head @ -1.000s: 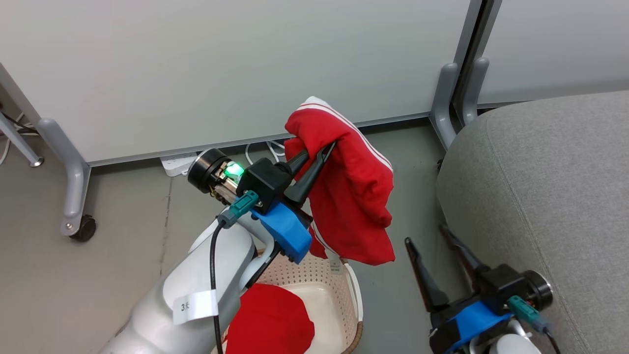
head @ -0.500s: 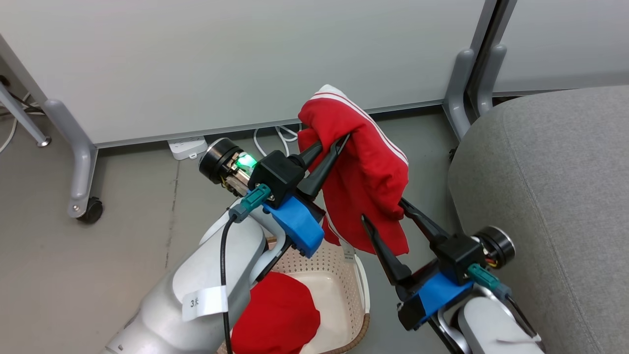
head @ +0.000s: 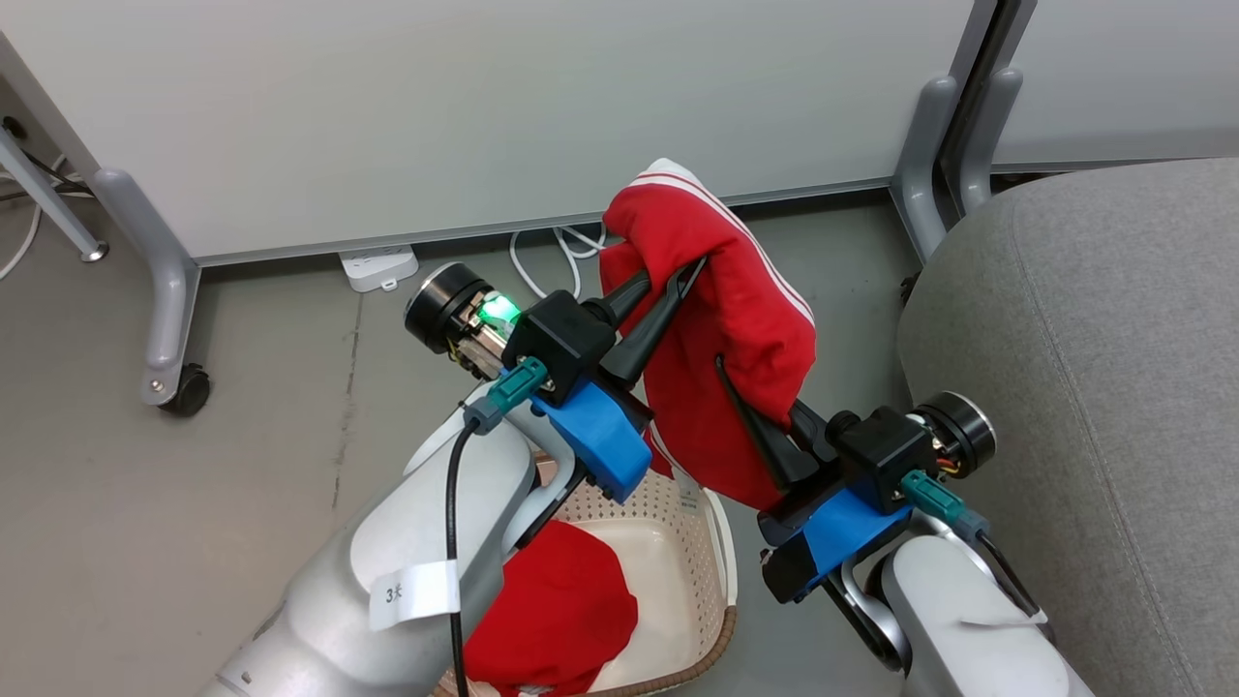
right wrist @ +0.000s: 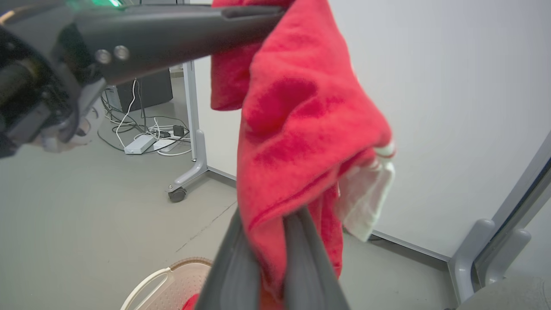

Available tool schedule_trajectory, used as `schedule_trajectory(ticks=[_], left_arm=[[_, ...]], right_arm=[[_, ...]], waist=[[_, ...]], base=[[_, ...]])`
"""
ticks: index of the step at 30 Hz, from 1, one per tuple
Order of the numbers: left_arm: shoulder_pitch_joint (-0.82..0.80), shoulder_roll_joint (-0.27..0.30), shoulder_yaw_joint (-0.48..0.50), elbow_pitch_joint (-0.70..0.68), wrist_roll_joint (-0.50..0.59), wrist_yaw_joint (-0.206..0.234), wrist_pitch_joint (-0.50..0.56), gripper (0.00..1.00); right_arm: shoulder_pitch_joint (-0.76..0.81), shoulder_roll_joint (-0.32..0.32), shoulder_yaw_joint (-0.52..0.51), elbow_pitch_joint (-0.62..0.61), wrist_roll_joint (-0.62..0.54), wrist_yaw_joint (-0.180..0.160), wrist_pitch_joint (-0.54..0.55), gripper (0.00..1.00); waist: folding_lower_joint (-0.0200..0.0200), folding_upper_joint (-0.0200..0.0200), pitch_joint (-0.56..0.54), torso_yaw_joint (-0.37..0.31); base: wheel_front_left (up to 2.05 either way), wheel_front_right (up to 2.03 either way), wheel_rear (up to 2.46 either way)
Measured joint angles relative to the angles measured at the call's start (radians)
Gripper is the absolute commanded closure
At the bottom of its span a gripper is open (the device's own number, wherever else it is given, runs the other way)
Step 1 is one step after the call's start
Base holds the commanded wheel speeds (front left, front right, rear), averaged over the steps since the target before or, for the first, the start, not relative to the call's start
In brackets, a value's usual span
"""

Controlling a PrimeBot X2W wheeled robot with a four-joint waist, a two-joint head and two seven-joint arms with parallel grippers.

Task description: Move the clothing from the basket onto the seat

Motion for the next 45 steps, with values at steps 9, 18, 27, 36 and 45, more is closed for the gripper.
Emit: schedule_trajectory(ticks=[9, 18, 27, 36, 45], left_arm=[[-0.004, 0.000, -0.001, 0.001, 0.000, 0.000, 0.000, 1.00], [-0.005, 0.002, 0.001, 0.002, 0.001, 0.000, 0.000, 0.14], [-0.005, -0.003, 0.019, 0.004, 0.013, 0.000, 0.000, 0.00], [-0.005, -0.003, 0.023, 0.007, 0.023, 0.000, 0.000, 0.00], [-0.004, 0.004, 0.017, 0.007, 0.030, 0.000, 0.000, 0.00]], right_arm=[[-0.004, 0.002, 0.002, 0.001, 0.000, 0.000, 0.000, 1.00], [-0.006, 0.002, 0.000, -0.003, 0.000, 0.000, 0.000, 1.00], [-0.005, -0.001, -0.001, -0.007, 0.000, 0.000, 0.000, 1.00], [-0.001, -0.010, -0.008, -0.012, 0.000, 0.000, 0.000, 1.00], [-0.001, -0.015, -0.065, -0.034, -0.003, 0.000, 0.000, 1.00]], waist=[[0.0000, 0.0000, 0.002, -0.001], [0.0000, 0.0000, 0.002, -0.004], [0.0000, 0.0000, 0.004, -0.005], [0.0000, 0.0000, 0.012, -0.017], [0.0000, 0.0000, 0.036, -0.059]], base=[[0.00, 0.00, 0.00], [0.00, 0.00, 0.00], [0.00, 0.00, 0.00], [0.00, 0.00, 0.00], [0.00, 0.00, 0.00]])
